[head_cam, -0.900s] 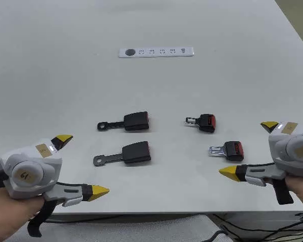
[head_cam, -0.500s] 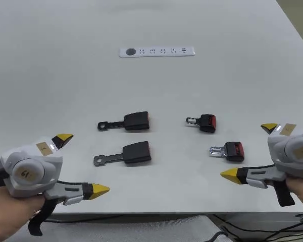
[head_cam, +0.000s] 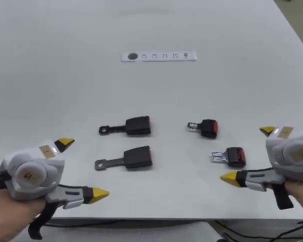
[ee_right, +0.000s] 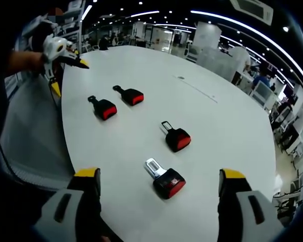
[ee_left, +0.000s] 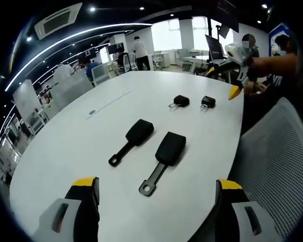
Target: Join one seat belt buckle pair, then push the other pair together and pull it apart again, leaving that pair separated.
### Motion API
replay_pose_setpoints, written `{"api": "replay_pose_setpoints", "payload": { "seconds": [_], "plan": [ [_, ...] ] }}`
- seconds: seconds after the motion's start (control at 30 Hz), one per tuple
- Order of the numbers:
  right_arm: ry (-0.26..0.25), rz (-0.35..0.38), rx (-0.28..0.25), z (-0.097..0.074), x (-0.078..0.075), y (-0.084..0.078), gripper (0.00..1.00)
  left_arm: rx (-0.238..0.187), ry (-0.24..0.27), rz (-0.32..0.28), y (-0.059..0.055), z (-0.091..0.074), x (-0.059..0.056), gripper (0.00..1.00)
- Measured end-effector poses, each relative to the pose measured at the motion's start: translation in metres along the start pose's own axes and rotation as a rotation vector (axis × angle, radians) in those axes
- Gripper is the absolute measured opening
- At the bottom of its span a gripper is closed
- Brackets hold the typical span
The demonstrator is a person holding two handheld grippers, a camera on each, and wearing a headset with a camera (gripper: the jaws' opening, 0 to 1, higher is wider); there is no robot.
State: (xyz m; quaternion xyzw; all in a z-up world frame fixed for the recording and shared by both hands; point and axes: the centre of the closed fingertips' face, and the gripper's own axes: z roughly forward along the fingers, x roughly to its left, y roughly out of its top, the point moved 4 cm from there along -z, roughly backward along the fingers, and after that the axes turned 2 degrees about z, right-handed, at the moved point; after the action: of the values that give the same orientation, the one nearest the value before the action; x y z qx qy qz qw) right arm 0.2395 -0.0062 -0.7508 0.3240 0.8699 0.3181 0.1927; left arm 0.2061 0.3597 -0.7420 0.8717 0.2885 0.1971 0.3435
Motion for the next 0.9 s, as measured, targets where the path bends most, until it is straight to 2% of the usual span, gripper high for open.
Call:
{"api": "replay_pose_setpoints", "payload": {
  "seconds": [0.27,0.43,0.63,0.9],
  "plan": [
    [-0.01,0.014,-0.004,-0.0004,-0.0021,0.0017,0.97,-0.007,0.0,-0.016,0.0,0.0016,0.0017,1.0],
    [-0.019,0.01,-0.009,-0.0007,-0.0028,0.0031,0.94,-0.013,0.023,-0.018,-0.0001,0.0001,0.0047,0.99],
    [-0.025,0.016,-0.023,-0.0012,-0.0026,0.0056,0.94,-0.01,0.011,-0.035,-0.0025,-0.0004,0.0027,0.98],
    [-0.022,0.043,-0.009,-0.0038,0.0028,0.0066,0.91,-0.009,0.01,-0.044,-0.0031,-0.0009,0.0017,0.98]
  ]
}}
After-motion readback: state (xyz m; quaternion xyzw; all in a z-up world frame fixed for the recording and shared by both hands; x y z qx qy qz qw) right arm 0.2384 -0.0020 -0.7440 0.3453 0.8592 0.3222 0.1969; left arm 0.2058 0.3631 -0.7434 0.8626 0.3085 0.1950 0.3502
